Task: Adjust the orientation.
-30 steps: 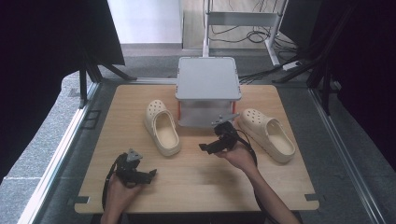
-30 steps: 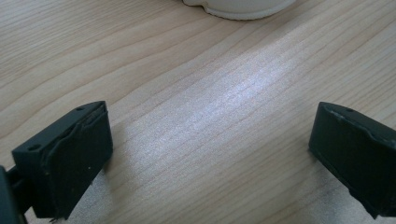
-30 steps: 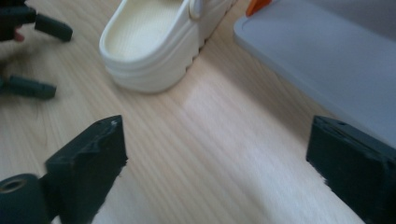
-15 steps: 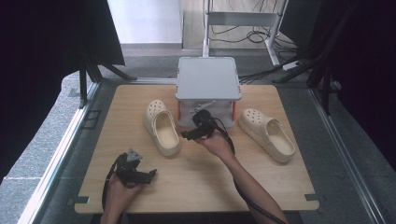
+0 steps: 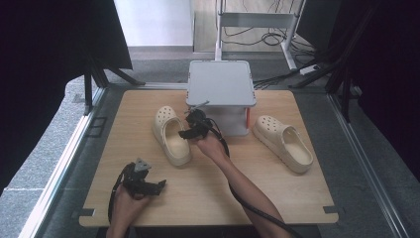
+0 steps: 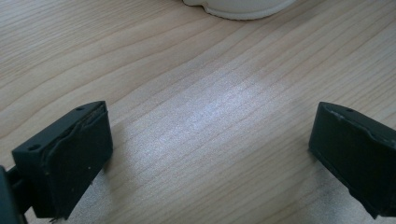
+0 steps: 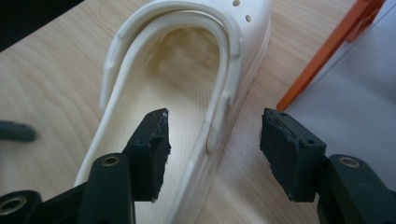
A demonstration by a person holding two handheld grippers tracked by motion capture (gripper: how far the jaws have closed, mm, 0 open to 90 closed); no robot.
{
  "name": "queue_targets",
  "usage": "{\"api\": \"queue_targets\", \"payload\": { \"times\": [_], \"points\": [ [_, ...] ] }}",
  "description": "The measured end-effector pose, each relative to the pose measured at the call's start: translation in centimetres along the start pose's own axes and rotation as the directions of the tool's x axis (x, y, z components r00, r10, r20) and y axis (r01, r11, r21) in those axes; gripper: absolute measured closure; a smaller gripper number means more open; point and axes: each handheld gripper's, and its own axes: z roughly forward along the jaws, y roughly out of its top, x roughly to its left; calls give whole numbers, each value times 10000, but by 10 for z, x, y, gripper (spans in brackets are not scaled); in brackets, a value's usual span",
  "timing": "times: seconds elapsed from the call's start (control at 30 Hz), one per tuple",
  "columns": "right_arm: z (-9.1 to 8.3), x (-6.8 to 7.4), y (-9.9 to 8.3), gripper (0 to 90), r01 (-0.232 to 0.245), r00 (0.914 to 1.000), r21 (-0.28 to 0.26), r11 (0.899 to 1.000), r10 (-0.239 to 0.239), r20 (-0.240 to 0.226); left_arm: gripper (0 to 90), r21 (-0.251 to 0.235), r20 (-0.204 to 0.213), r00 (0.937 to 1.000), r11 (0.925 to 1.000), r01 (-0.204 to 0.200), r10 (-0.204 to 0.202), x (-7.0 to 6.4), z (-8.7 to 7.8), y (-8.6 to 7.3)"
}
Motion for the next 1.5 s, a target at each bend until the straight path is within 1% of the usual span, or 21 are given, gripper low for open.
{"api": "queue_targets", "payload": {
  "times": [0.1,0.17,0.2,0.27,0.37,0.43,0.47,0.5,0.57,0.67,0.77,0.83,0.9,0.93,0.97,1.0,1.07,1.1,1.17,1.23,1.5],
  "points": [
    [10,4,3,475,47,9997,78,10000,-49,224,0,1,1,10000,10000,1,-1,0,0,0],
    [22,7,5,496,185,9986,251,9995,-197,495,0,-4,6,10000,10000,3,-3,0,0,0],
    [22,7,5,496,185,9986,251,9995,-197,495,0,-4,6,10000,10000,3,-3,0,0,0],
    [29,9,7,521,218,9970,282,9994,-239,740,0,7,7,10000,10000,-8,8,0,0,0],
    [40,10,10,566,139,9946,655,9978,-205,1020,0,3,2,10000,10000,-2,2,0,0,0],
    [42,10,10,594,101,9943,724,9973,-178,1053,0,3,2,10000,10000,-2,2,0,0,0],
    [43,10,11,643,91,9945,815,9966,-175,1029,0,2,4,10000,10000,1,-1,0,0,0],
    [44,11,11,705,19,9920,900,9959,-132,1256,0,2,4,10000,10000,-1,1,0,0,0],
    [43,10,12,733,-262,9921,913,9955,147,1247,0,2,3,10000,10000,-1,1,0,0,0],
    [41,10,12,743,-325,9920,993,9945,200,1244,0,5,2,10000,10000,-3,3,0,0,0],
    [35,11,14,761,-479,9941,973,9941,380,1016,0,11,8,10000,10000,-13,13,0,0,0],
    [26,14,16,773,-399,9961,927,9949,324,817,0,7,4,10000,10000,-7,7,0,0,0],
    [23,14,16,775,-372,9965,907,9952,302,775,0,6,3,10000,10000,-6,6,0,0,0],
    [16,15,17,776,-400,9980,917,9950,352,533,0,5,2,10000,10000,-3,3,0,0,0],
    [16,15,17,776,-400,9980,917,9950,352,533,0,4,2,10000,10000,2,-2,0,0,0],
    [9,15,17,777,-438,9987,958,9944,411,293,0,5,2,10000,10000,0,0,0,0,0],
    [5,16,17,778,-389,9991,961,9946,370,217,0,13,23,10000,10000,12,-12,0,0,0],
    [-2,17,18,779,-294,9996,994,9946,290,51,0,13,18,10000,10000,4,-4,0,0,0],
    [-5,18,18,779,-258,9997,1002,9946,260,-7,0,-8,13,10000,10000,5,-5,0,0,0],
    [-13,19,17,779,-241,9994,1043,9943,265,-218,0,-6,10,10000,10000,3,-3,0,0,0],
    [-53,18,14,779,-280,9956,1012,9945,368,-865,0,-6,10,10000,10000,-10,10,0,0,0]
  ]
}}
